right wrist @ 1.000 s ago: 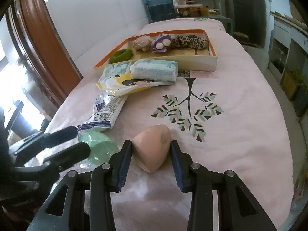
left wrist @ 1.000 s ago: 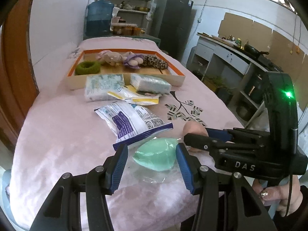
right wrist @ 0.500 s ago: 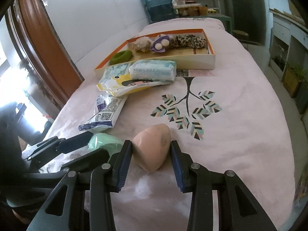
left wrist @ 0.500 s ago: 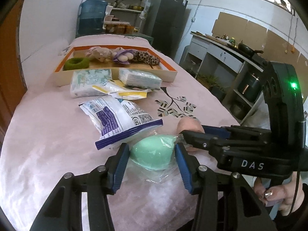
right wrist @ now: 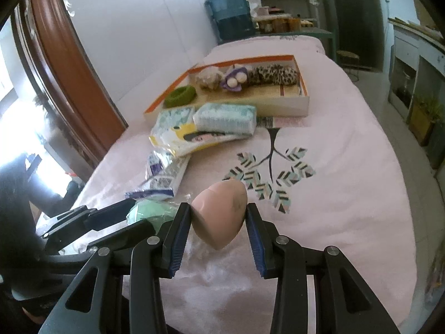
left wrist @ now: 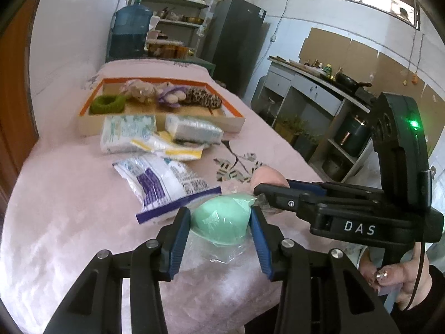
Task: Organize soft objects
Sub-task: 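Carry the mint sponge and pink sponge into the box lid with both tools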
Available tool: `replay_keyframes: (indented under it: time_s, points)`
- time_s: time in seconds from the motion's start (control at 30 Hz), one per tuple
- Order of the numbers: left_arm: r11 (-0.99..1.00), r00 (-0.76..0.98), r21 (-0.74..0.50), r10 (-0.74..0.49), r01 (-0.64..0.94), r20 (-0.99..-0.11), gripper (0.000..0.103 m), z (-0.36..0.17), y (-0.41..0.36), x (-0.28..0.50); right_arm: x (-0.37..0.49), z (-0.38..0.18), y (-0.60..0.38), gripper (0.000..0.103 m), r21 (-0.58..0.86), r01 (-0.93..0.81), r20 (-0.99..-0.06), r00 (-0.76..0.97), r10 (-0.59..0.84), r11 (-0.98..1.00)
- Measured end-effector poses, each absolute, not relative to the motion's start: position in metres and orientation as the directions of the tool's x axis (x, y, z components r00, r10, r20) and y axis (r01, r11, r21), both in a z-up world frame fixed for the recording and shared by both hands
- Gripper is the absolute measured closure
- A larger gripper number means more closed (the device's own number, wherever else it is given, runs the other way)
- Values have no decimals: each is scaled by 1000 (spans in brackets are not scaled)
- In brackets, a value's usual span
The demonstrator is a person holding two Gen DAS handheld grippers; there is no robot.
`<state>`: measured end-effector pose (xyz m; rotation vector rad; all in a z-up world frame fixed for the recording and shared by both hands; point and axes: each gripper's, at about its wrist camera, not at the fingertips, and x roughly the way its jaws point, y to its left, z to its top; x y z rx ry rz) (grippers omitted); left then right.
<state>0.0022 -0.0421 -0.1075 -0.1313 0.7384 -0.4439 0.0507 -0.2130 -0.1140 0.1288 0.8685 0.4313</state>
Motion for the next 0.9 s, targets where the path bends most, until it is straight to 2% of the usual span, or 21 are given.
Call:
replay_keyframes:
  time_s: [0.37, 0.7, 0.9]
  points:
    - [902, 683, -257, -431, 346, -590, 59, -79, -35, 9, 56, -89, -213, 62, 257, -335, -682, 601, 416, 906]
    - [885, 712, -266, -465, 382, -526, 59, -42, -32, 7, 59, -70, -216, 62, 254, -340, -654, 630, 420, 906]
    - [895, 723, -250, -446, 370, -528, 59, -32, -29, 21, 65, -61, -217, 62, 243, -343, -644, 642, 415, 907]
